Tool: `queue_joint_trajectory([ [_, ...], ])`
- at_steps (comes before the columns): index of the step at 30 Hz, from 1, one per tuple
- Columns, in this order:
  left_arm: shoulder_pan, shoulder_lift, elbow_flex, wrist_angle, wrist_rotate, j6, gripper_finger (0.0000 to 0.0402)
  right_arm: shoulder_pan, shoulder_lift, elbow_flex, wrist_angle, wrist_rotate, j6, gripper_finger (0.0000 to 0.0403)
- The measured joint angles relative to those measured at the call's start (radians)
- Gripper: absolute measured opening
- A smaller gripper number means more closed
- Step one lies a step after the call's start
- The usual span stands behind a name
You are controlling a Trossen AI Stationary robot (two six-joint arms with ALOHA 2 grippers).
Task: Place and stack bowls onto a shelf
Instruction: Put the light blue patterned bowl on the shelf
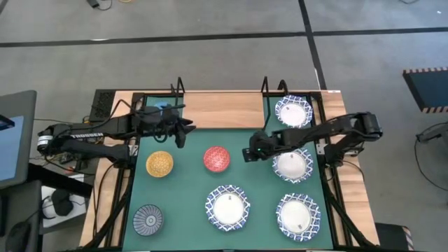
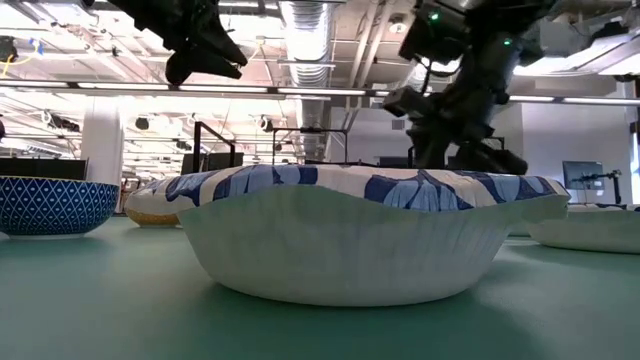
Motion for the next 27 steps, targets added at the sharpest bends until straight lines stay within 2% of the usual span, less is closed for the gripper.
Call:
queue_joint_trajectory([
  [7,0.0,0.0,0.0,-0.052,-0.001,0.043,0.0125,-0.042,0.141,0.102,0.003,-0.02,-0.146,0.0162],
  [13,0.002,0.0,0.0,-0.173,-0.009,0.069,0.0125,-0.077,0.256,0.256,0.025,-0.072,-0.299,0.0162],
  [17,0.001,0.0,0.0,-0.253,-0.009,0.004,0.0125,-0.078,0.285,0.327,-0.002,-0.072,-0.335,0.0162],
  [22,0.0,0.0,0.0,-0.314,-0.015,-0.07,0.0125,-0.083,0.285,0.349,-0.037,-0.072,-0.373,0.0162],
  [27,0.0,0.0,0.0,-0.349,-0.019,-0.114,0.0125,-0.095,0.253,0.347,-0.171,-0.047,-0.396,0.0162],
])
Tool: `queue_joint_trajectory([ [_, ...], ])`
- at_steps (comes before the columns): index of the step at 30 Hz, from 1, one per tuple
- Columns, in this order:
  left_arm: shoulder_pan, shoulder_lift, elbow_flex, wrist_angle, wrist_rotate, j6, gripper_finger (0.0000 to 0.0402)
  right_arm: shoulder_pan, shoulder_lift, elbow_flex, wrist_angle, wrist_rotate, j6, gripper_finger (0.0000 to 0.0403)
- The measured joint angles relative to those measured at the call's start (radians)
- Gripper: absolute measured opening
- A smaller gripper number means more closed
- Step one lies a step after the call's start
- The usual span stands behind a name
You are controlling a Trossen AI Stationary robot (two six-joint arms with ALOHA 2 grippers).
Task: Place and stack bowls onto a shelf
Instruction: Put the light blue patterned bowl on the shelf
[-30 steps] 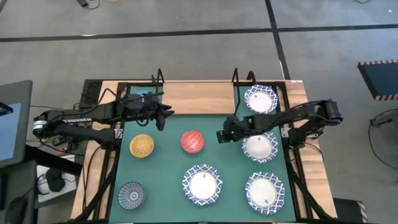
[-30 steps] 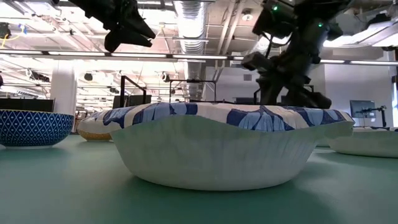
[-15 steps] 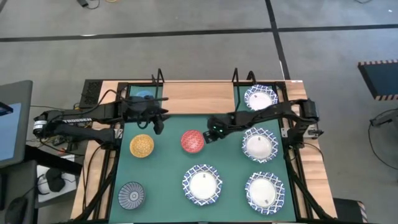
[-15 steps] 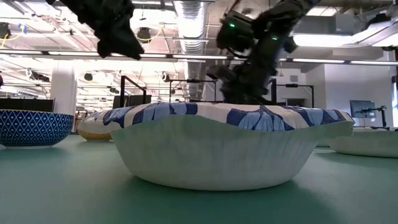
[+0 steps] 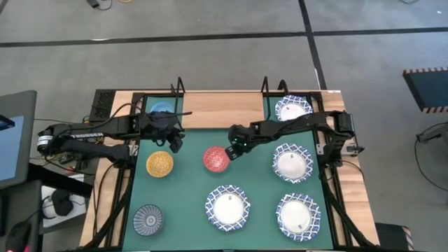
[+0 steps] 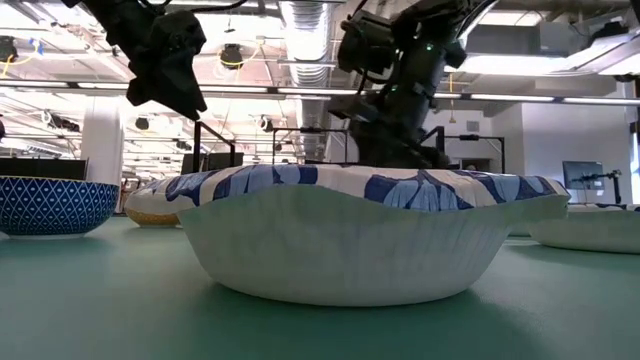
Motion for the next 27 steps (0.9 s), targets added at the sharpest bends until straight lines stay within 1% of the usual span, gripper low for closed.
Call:
queue_joint_trajectory([
  [3,0.0,0.0,0.0,0.002,-0.017,-0.006,0.0125,-0.002,-0.021,0.0,-0.073,0.007,-0.011,0.0162],
  [8,0.0,0.0,0.0,0.002,-0.053,-0.007,0.0125,0.001,-0.034,0.0,-0.081,0.003,-0.036,0.0162],
  [13,0.0,0.0,0.0,0.003,-0.057,-0.058,0.0125,0.007,-0.034,0.0,-0.085,-0.006,-0.054,0.0162],
  [15,0.0,0.004,0.0,0.009,-0.048,-0.078,0.0125,0.006,-0.043,0.0,-0.093,-0.032,-0.061,0.0162],
  [19,-0.015,0.05,-0.001,0.029,-0.026,-0.074,0.0125,0.002,-0.111,0.001,-0.102,-0.035,-0.098,0.0162],
  [23,-0.041,0.129,-0.001,0.087,-0.025,-0.079,0.0125,-0.023,-0.166,0.0,-0.135,-0.022,-0.15,0.0162],
  [27,-0.069,0.216,-0.001,0.18,-0.025,-0.108,0.0125,-0.06,-0.217,0.0,-0.218,-0.007,-0.167,0.0162],
])
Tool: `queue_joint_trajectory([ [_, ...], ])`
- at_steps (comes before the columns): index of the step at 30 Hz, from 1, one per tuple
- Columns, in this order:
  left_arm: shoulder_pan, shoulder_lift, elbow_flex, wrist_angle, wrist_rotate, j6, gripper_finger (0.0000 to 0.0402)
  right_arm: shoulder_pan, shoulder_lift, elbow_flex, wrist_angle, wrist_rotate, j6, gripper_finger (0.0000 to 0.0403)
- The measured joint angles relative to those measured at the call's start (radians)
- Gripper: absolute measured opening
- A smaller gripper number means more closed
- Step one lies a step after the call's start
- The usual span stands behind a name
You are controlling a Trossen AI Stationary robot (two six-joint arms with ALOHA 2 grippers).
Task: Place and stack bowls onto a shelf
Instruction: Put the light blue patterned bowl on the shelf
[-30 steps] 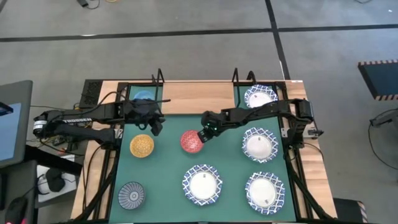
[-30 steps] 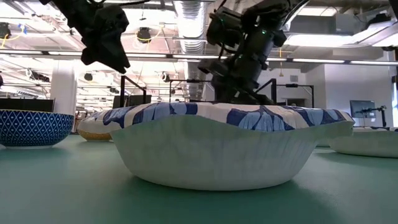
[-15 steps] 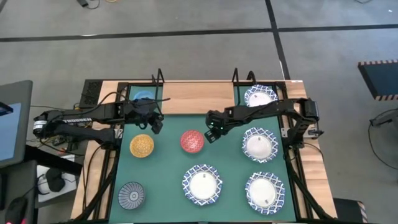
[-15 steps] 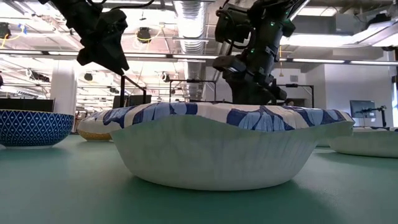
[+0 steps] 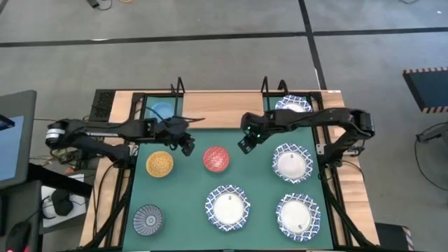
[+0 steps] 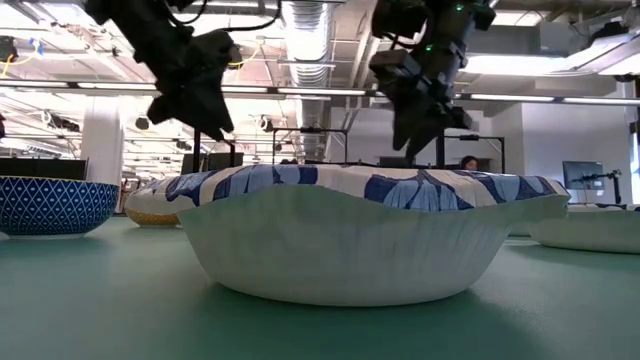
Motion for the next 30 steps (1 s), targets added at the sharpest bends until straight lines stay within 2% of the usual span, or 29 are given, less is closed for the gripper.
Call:
queue_joint_trajectory([
  [9,-0.041,0.155,0.001,0.109,0.044,-0.022,0.0125,-0.014,-0.062,0.0,-0.081,0.055,-0.026,0.0162],
  [20,-0.05,0.207,0.001,0.068,0.052,-0.064,0.0125,-0.01,-0.063,-0.001,-0.096,0.06,-0.035,0.0162],
  [22,-0.045,0.195,0.01,-0.035,0.059,-0.072,0.0125,-0.006,-0.063,-0.001,-0.114,0.072,-0.035,0.0162],
  [26,-0.012,0.15,0.087,-0.388,0.092,-0.078,0.0125,-0.003,-0.063,-0.001,-0.153,0.086,-0.038,0.0162],
  [30,0.006,0.085,0.173,-0.695,0.023,-0.075,0.0125,-0.006,-0.063,-0.001,-0.152,0.086,-0.051,0.0162],
])
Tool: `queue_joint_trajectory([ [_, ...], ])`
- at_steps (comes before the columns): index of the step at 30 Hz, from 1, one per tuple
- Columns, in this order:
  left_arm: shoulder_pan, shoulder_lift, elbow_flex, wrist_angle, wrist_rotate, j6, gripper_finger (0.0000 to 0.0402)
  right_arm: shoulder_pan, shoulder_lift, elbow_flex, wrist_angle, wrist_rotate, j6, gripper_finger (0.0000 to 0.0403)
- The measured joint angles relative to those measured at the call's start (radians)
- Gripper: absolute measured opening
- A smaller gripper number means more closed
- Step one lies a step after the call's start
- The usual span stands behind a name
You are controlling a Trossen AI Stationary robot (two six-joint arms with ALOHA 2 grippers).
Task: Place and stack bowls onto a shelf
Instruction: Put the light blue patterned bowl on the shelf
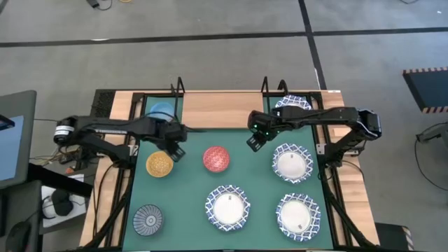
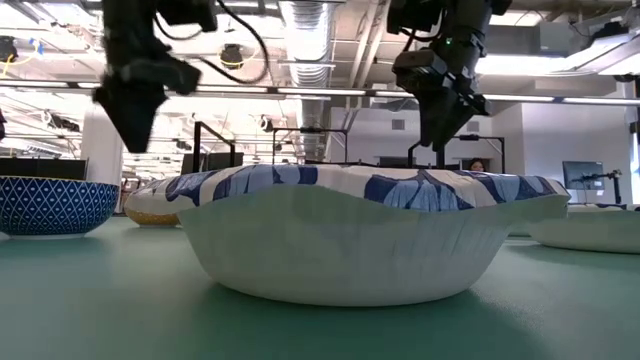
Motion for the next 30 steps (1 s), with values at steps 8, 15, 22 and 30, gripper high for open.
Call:
queue_joint_trajectory([
  [8,0.206,-0.193,-0.001,-0.127,-0.162,0.008,0.0118,-0.015,0.0,0.0,0.056,0.0,-0.002,0.0162],
  [15,0.555,-0.271,-0.003,0.058,-0.186,0.147,0.0112,-0.014,0.0,0.0,0.097,-0.001,-0.002,0.0162],
  [22,0.809,-0.158,-0.003,0.173,-0.166,0.171,0.013,-0.005,0.0,0.0,0.096,-0.001,0.008,0.0162],
  [30,0.802,-0.031,-0.001,0.17,-0.18,-0.114,0.0191,0.021,0.001,0.0,0.101,0.022,0.041,0.0162],
])
